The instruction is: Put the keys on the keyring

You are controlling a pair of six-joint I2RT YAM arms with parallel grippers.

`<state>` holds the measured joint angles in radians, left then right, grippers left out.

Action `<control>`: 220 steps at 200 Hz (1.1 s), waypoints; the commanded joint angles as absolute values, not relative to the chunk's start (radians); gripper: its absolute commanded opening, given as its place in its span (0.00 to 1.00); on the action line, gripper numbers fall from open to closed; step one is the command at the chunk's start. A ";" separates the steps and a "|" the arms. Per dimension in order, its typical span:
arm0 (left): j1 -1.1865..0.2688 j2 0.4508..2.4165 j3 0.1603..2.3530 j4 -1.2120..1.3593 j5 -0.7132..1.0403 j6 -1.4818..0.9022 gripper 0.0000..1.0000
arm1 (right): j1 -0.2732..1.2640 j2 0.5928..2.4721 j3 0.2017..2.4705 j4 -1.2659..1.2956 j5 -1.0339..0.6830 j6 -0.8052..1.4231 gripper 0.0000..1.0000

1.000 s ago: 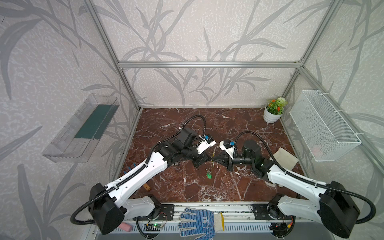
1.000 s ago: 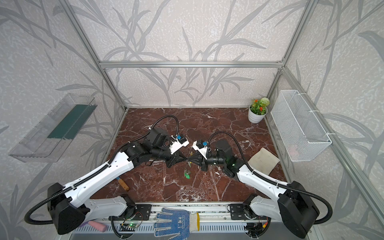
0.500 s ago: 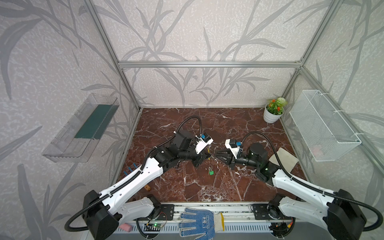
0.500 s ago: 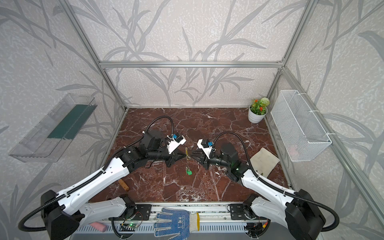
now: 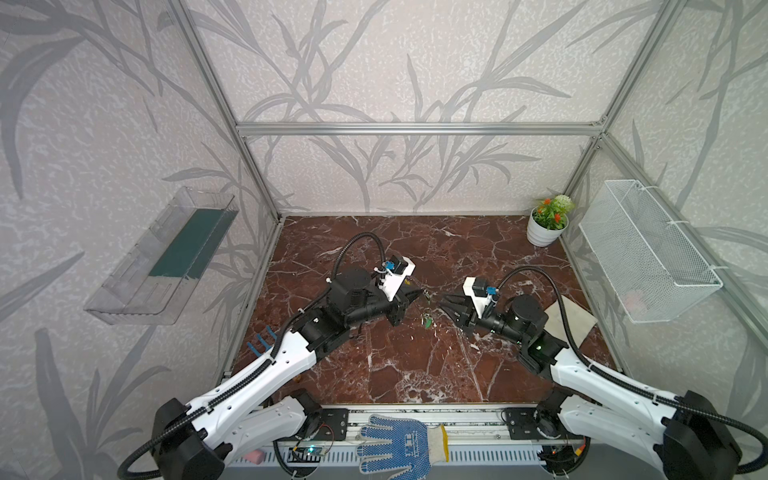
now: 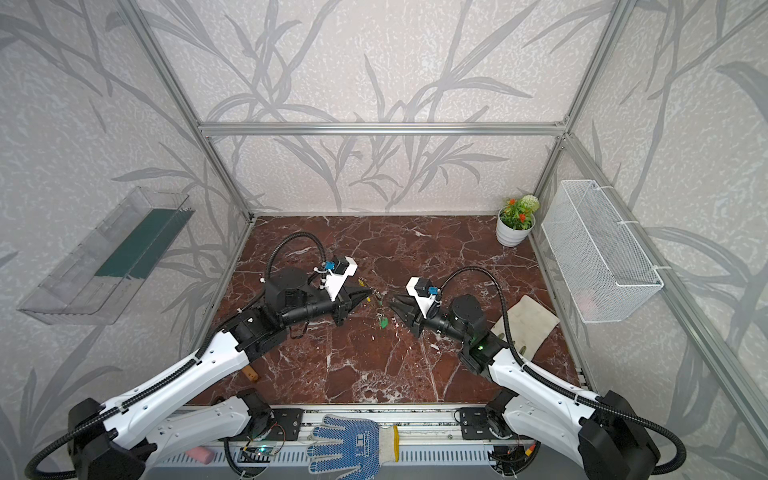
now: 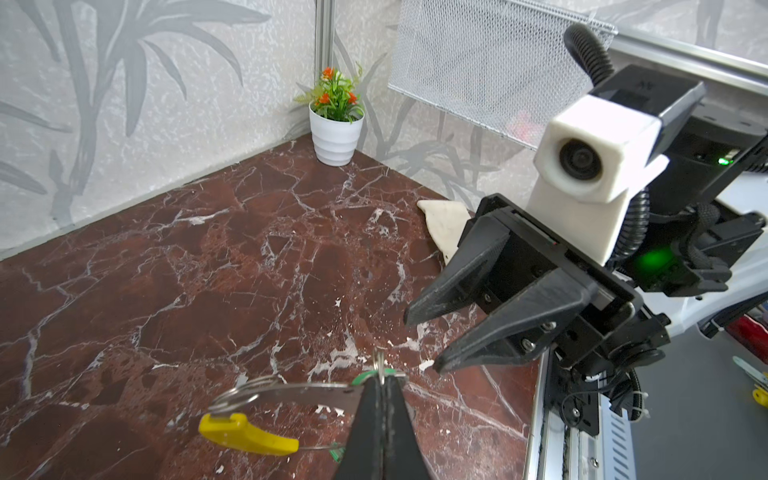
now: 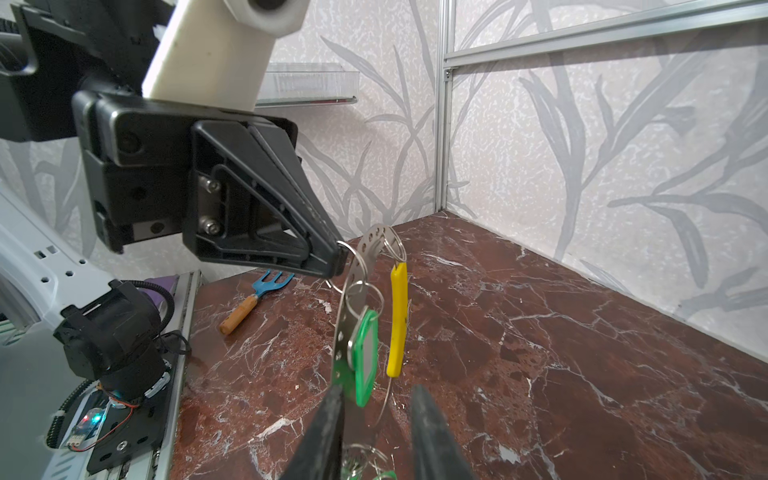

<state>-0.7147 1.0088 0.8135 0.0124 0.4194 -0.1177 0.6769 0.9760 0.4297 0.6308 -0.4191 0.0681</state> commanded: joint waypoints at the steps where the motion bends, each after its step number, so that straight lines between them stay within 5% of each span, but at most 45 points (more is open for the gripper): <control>1: -0.724 0.989 0.781 0.204 0.423 -0.181 0.00 | 0.700 0.946 0.461 0.623 -0.371 0.053 0.31; 104: -0.736 0.902 0.693 0.344 0.440 -0.230 0.00 | 0.770 0.853 0.476 0.542 -0.163 -0.035 0.35; 220: -0.758 0.910 0.700 0.355 0.448 -0.235 0.00 | 0.876 0.942 0.558 0.508 -0.180 -0.090 0.35</control>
